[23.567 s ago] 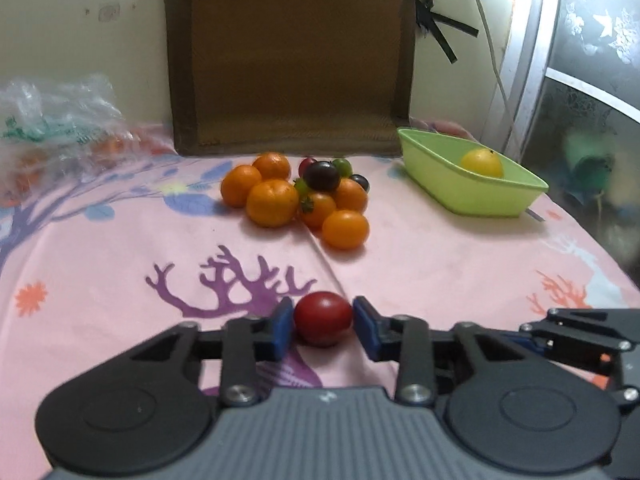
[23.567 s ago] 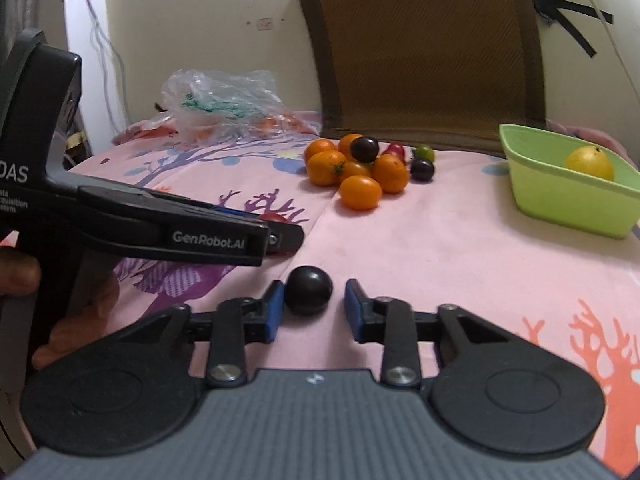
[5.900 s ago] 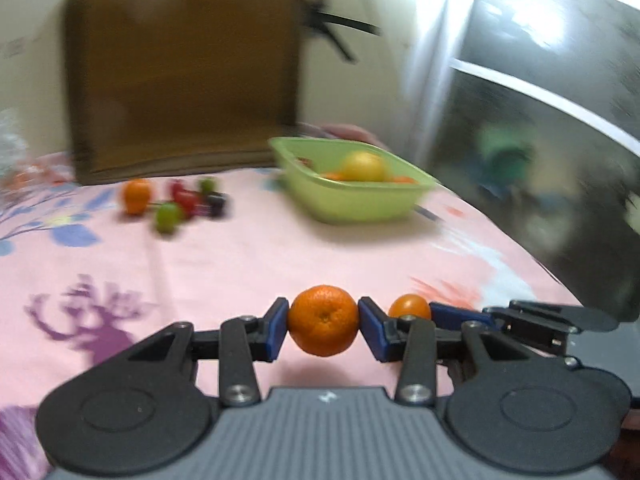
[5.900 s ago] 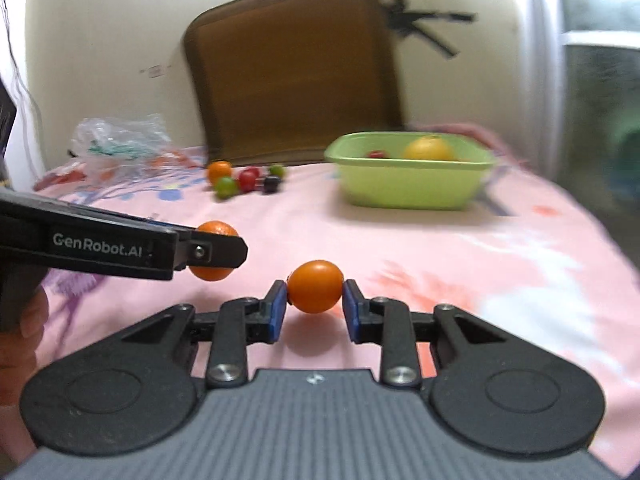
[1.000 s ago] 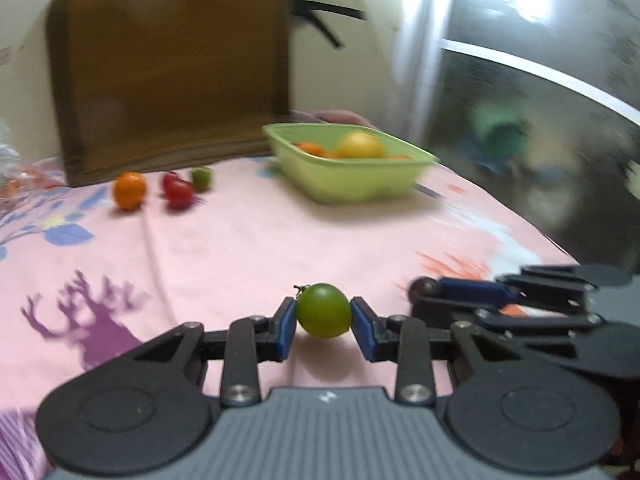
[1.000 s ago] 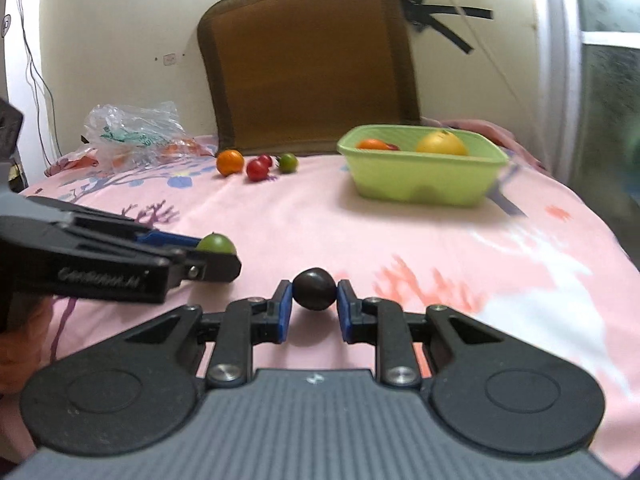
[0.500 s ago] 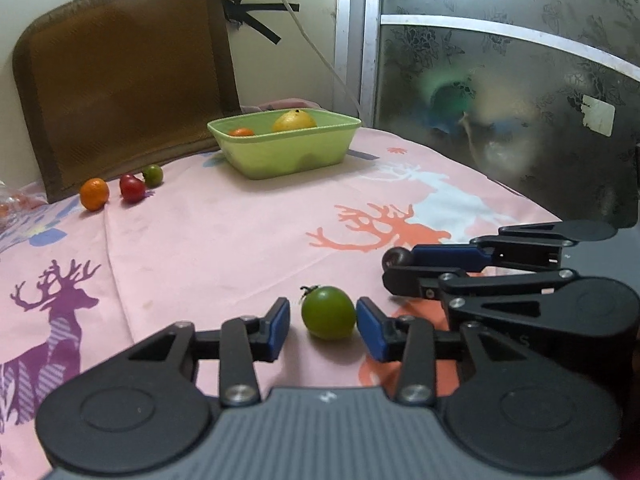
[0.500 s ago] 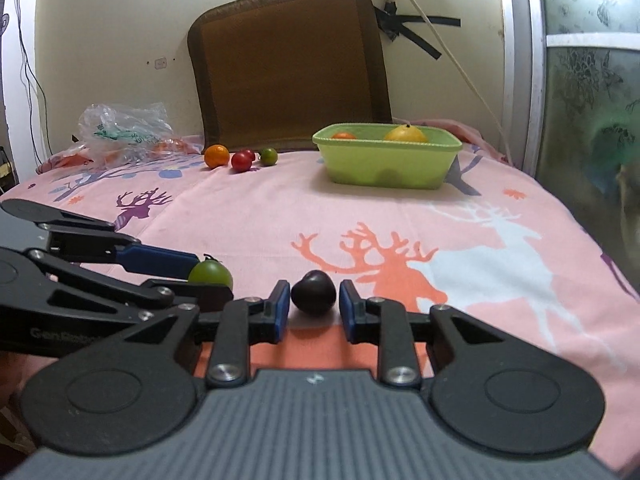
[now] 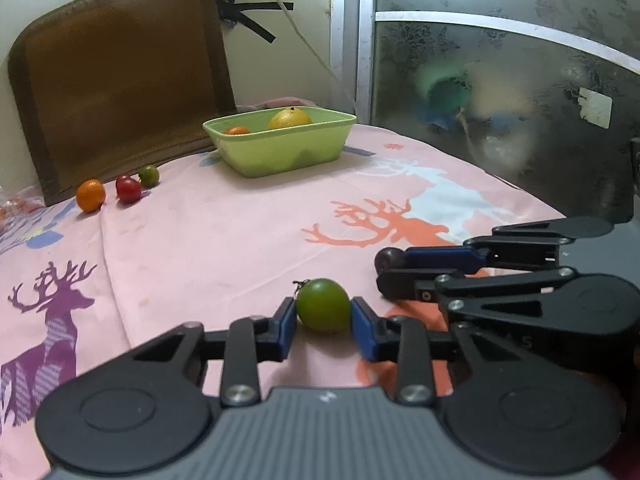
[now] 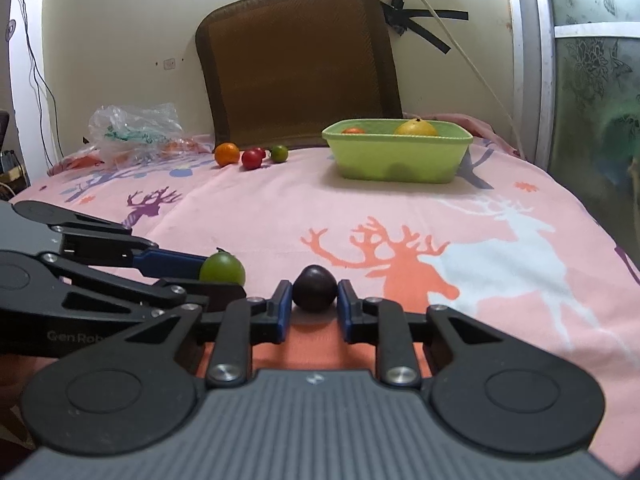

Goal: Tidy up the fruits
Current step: 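Carry both tomatoes into the green basket and open both grippers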

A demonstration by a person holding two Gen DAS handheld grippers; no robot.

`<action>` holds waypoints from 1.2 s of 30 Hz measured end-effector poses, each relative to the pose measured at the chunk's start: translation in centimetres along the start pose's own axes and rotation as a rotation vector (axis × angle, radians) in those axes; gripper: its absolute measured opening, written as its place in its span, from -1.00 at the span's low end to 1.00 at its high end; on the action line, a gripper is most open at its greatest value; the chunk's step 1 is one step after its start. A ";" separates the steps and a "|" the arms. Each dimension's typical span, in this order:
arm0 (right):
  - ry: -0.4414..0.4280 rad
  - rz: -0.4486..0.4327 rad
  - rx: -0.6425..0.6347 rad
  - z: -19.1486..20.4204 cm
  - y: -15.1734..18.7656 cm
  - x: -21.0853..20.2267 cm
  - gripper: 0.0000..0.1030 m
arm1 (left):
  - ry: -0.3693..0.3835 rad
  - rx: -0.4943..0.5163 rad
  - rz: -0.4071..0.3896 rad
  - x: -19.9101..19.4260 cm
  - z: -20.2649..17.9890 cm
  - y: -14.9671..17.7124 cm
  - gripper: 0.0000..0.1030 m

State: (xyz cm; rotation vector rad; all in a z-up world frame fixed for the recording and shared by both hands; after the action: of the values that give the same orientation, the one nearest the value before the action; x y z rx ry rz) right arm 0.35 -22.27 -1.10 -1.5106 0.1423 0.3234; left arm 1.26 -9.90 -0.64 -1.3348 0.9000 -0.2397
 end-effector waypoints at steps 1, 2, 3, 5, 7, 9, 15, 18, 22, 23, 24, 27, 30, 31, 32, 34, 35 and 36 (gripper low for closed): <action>0.001 -0.006 0.003 -0.2 -0.2 0.1 -0.48 | 0.003 0.001 -0.003 0.1 0.1 -0.2 -0.42; 0.002 -0.014 0.005 -0.3 -0.5 0.2 -0.48 | 0.003 -0.002 -0.009 0.2 0.3 -0.6 -0.42; 0.002 -0.022 0.008 -0.5 -0.8 0.4 -0.48 | 0.004 -0.008 -0.017 0.4 0.6 -1.0 -0.42; 0.002 -0.041 0.012 -1.2 -1.8 1.1 -0.48 | 0.009 -0.026 -0.035 0.9 1.3 -2.4 -0.42; 0.008 -0.067 0.015 -2.0 -3.1 2.0 -0.48 | 0.006 -0.030 -0.051 1.7 2.1 -4.0 -0.42; 0.013 -0.101 0.018 -3.1 -4.7 3.2 -0.48 | -0.004 -0.017 -0.075 3.0 2.9 -6.1 -0.41; 0.068 -0.165 0.032 -6.9 -8.5 8.1 -0.48 | -0.025 0.002 -0.127 8.7 5.2 -11.5 -0.41; 0.104 -0.157 0.027 -8.6 -9.1 10.6 -0.47 | -0.036 0.008 -0.125 12.0 6.0 -12.9 -0.41; 0.136 -0.132 0.018 -9.7 -8.8 12.8 -0.44 | -0.044 -0.017 -0.093 15.7 7.0 -13.4 -0.39; 0.138 -0.118 0.026 -10.0 -8.6 13.2 -0.44 | -0.047 -0.023 -0.082 16.3 7.1 -13.1 -0.39; 0.134 -0.107 0.043 -10.3 -8.3 13.5 -0.43 | -0.049 -0.031 -0.066 17.0 7.4 -13.0 -0.38; 0.138 -0.131 0.038 -10.4 -8.1 12.9 -0.30 | -0.050 -0.058 -0.040 17.9 7.9 -12.1 -0.26; 0.140 -0.143 0.057 -10.6 -8.2 12.6 -0.15 | -0.071 -0.050 -0.058 17.4 7.9 -11.8 -0.21; 0.138 -0.144 0.065 -10.6 -8.2 12.4 -0.15 | -0.065 -0.064 -0.062 16.9 7.9 -11.8 -0.21; 0.136 -0.146 0.068 -10.5 -8.3 12.3 -0.16 | -0.061 -0.075 -0.070 16.4 7.9 -11.9 -0.21; 0.128 -0.153 0.064 -10.0 -8.4 11.8 -0.16 | -0.066 -0.077 -0.094 15.0 7.8 -11.9 -0.21; 0.121 -0.156 0.059 -9.6 -8.4 11.4 -0.16 | -0.075 -0.072 -0.104 14.1 7.7 -11.8 -0.21; 0.112 -0.156 0.055 -9.3 -8.5 11.1 -0.16 | -0.082 -0.071 -0.111 13.2 7.6 -11.6 -0.21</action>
State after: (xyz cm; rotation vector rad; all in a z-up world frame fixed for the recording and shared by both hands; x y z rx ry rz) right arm 14.42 -30.35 3.21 -1.4755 0.1203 0.1087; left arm 18.93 -15.68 3.97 -1.4523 0.7723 -0.2385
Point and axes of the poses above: each gripper's, at about its wrist camera, not at the fingertips, and x roughly the way its jaws point, z to its left, y to its underside, the point moved 4 cm from there along x, roughly the way its jaws point, and after that the axes turned 11 degrees about -z, right-handed, at the moved point
